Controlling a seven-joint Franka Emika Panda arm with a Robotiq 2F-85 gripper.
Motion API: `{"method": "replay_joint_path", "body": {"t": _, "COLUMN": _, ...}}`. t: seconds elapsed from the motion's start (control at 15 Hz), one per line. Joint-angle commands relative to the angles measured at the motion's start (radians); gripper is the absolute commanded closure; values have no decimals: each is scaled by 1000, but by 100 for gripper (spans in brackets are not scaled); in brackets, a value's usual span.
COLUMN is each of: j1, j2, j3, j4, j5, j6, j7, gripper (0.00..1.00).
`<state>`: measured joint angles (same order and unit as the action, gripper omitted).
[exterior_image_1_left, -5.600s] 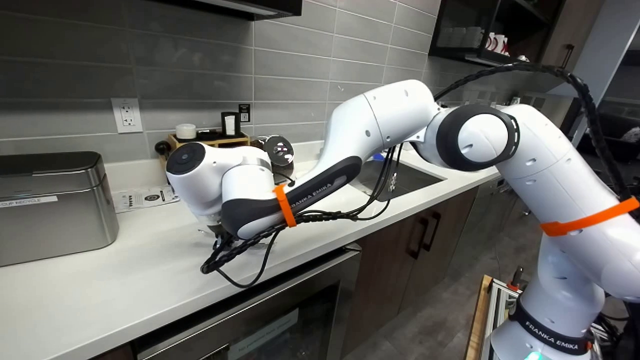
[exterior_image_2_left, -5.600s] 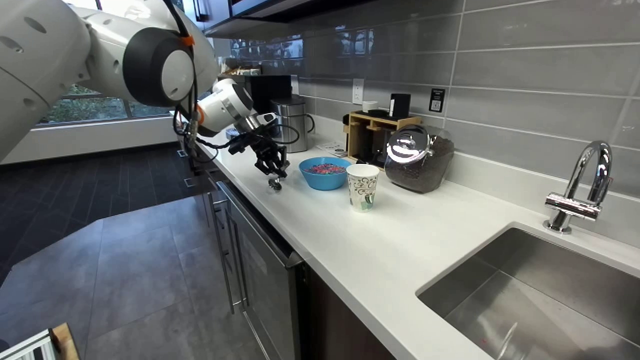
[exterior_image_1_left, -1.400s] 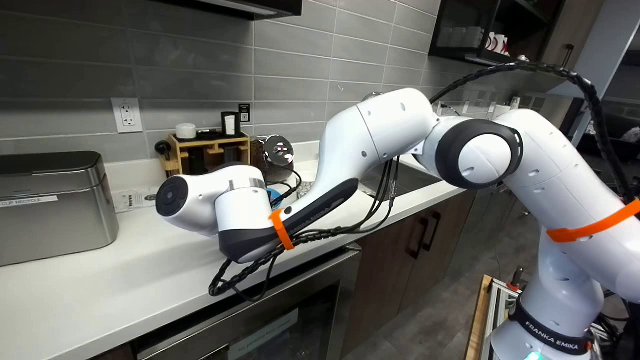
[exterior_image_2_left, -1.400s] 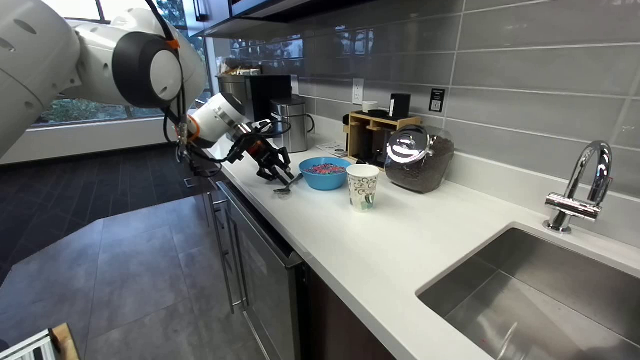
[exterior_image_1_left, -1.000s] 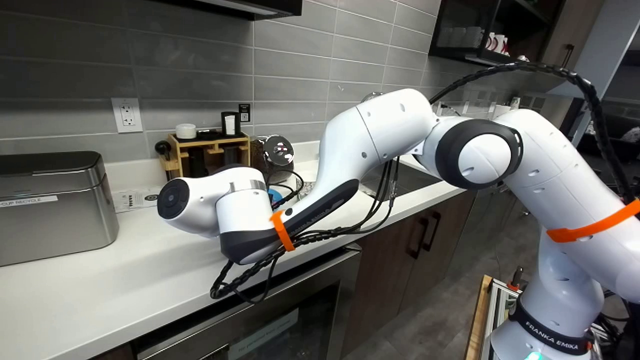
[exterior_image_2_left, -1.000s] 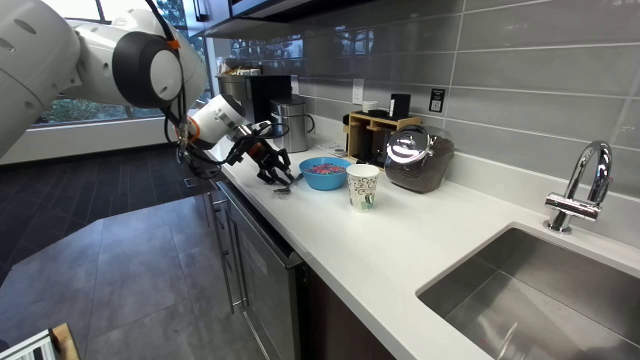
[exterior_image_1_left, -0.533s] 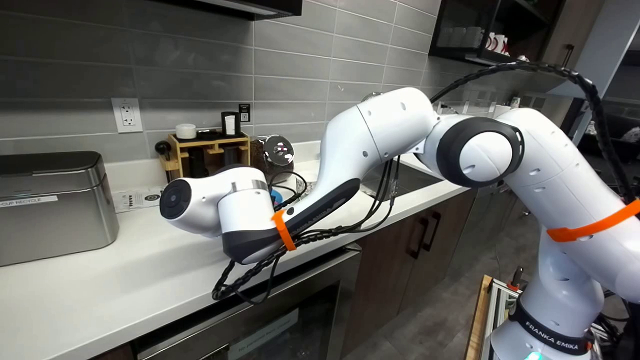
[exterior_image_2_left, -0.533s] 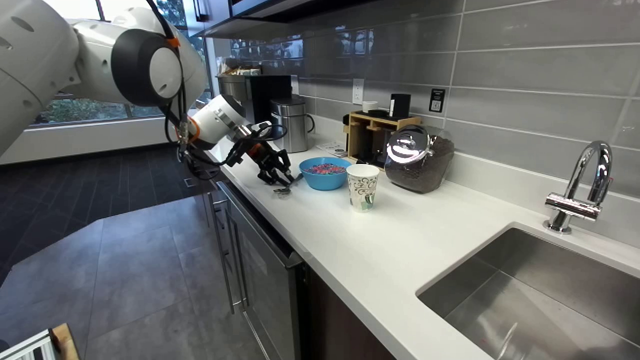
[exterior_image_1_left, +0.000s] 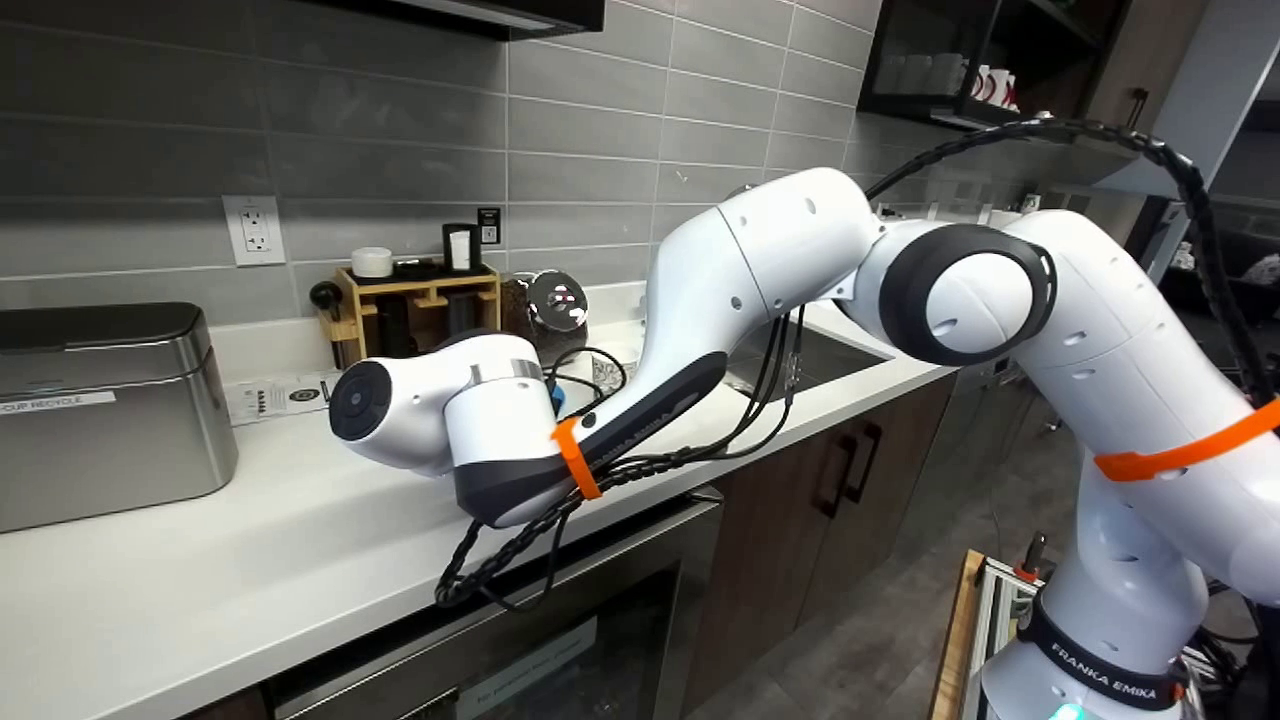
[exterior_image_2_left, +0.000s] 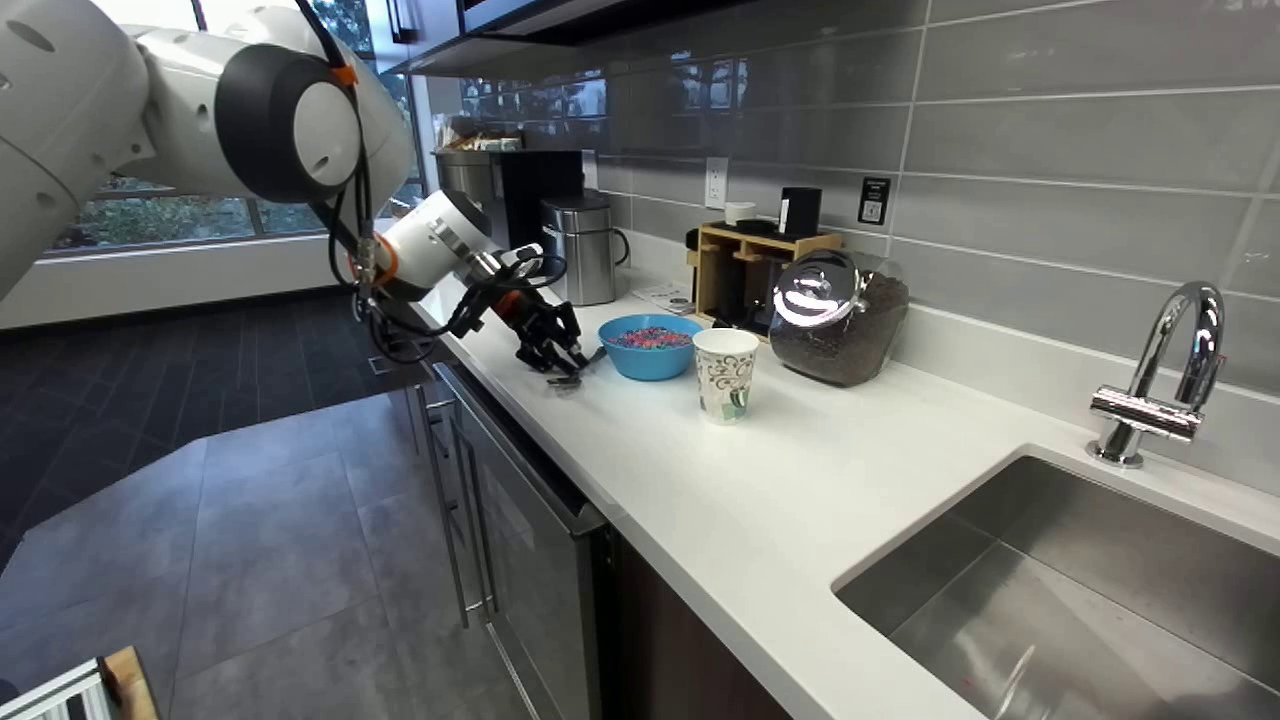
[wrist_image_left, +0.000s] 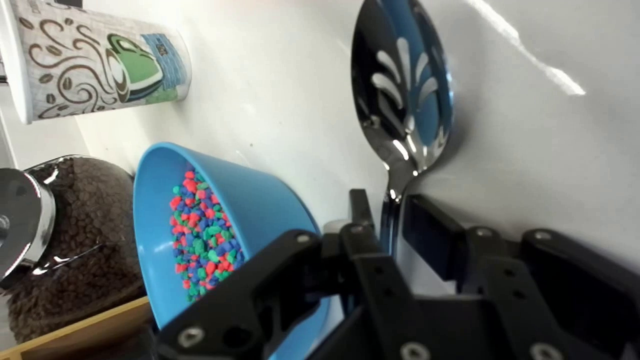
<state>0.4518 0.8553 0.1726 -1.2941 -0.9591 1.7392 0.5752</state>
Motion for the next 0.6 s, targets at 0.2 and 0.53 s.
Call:
{"method": "replay_joint_path", "body": {"t": 0.2, "j1": -20, "j2": -18, "j3": -1, "j4": -76, "j5": -2, "j6": 42, "j7": 58, "gripper": 75}}
{"method": "replay_joint_path", "body": {"t": 0.53, "j1": -20, "j2": -19, "j3": -5, "j4": -83, "j5": -12, "j6": 52, "j7": 65, "gripper": 91}}
